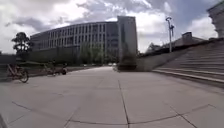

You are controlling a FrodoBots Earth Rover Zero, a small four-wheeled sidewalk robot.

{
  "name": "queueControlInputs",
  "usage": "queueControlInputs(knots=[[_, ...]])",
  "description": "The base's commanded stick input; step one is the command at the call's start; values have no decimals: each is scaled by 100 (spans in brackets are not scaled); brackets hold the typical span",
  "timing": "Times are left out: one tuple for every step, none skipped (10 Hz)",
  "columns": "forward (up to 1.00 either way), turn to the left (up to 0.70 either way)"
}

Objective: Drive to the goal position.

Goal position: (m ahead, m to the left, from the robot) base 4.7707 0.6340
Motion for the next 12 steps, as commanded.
queueControlInputs(knots=[[100,10],[100,25],[100,7],[100,0],[100,0],[100,0],[100,0],[100,0],[100,-19],[100,-6],[100,0],[100,0]])
